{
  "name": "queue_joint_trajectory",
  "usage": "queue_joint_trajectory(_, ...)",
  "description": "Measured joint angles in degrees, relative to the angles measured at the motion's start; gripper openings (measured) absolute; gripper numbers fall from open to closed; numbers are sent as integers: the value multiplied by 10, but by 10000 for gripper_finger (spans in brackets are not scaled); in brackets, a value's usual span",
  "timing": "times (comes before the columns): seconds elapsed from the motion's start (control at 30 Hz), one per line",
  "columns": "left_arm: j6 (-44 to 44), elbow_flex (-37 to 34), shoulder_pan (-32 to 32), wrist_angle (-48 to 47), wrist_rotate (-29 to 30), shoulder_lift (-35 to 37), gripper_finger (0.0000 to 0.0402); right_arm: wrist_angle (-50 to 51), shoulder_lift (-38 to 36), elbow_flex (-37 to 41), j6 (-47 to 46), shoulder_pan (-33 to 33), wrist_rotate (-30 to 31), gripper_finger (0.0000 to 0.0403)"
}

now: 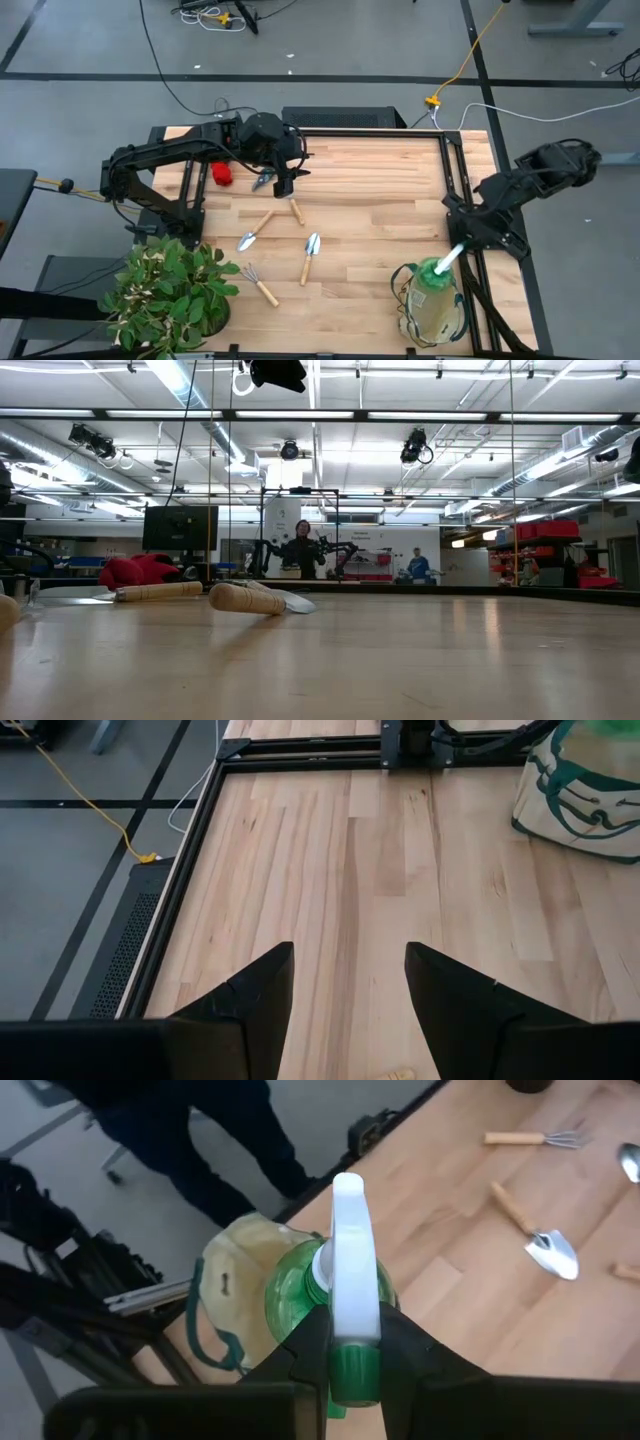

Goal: Pick & Place Garden tools in Gardening bag
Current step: Put the green spray bottle into the white gardening bag

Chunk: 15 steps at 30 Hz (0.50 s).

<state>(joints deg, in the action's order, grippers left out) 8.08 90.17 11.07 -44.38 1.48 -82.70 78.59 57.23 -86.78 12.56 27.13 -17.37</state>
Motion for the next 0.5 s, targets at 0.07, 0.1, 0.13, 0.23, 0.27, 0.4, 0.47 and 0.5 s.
queue_joint_trajectory(0.07,0,0,0,0,0,0,199,0,4,0,0,14,10,49)
queue_joint_trajectory(0.1,0,0,0,0,0,0,199,-1,6,0,0,21,13,49)
queue_joint_trajectory(0.13,0,0,0,0,0,0,199,-1,9,0,0,26,16,49)
queue_joint_trajectory(0.23,0,0,0,0,0,0,199,-2,21,0,0,38,20,49)
queue_joint_trajectory(0.27,0,0,0,0,0,0,199,-4,26,0,0,42,19,49)
queue_joint_trajectory(0.4,0,0,0,0,0,0,199,-8,43,0,1,60,20,49)
queue_joint_trajectory(0.47,0,0,0,0,0,0,199,-9,51,0,1,68,20,49)
queue_joint_trajectory(0.5,0,0,0,1,0,0,199,-9,56,0,1,72,21,49)
